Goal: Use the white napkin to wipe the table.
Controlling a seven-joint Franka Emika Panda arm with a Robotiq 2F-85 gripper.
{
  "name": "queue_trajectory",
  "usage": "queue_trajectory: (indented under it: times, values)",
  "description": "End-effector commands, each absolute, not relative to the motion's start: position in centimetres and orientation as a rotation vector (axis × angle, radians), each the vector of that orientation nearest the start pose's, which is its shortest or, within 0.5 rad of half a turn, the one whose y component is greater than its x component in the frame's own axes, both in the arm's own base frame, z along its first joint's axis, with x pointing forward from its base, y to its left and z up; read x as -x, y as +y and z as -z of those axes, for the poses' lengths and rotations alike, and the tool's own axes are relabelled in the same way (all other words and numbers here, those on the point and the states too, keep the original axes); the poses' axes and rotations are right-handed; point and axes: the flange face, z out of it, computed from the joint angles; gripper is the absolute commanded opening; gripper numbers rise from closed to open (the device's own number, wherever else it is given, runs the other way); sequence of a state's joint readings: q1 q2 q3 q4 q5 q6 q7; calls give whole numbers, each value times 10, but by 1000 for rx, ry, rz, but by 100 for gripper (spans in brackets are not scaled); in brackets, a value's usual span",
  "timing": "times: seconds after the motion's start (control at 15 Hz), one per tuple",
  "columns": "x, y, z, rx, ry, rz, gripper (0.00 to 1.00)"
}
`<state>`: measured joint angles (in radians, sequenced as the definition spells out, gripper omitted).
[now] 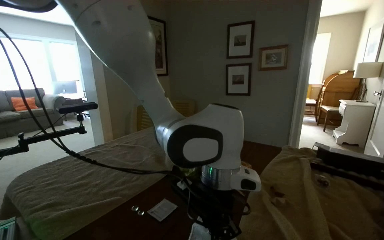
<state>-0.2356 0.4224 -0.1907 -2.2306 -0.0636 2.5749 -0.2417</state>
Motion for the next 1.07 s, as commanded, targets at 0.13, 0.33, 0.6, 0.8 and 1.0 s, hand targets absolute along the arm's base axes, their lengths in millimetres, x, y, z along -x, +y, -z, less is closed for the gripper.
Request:
queue_trajectory:
  times: [0.13,0.33,0.6,0.8,1.0]
  values:
    - [-514,-199,-163,3233,97,-146,1]
    - [-511,-174,-163,3228,10,-131,1]
    - [-498,-145,-162,3202,-103,-163,1]
    - [-473,-136,-164,3155,-98,-255,1]
    - [-450,-144,-165,3140,-62,-314,1]
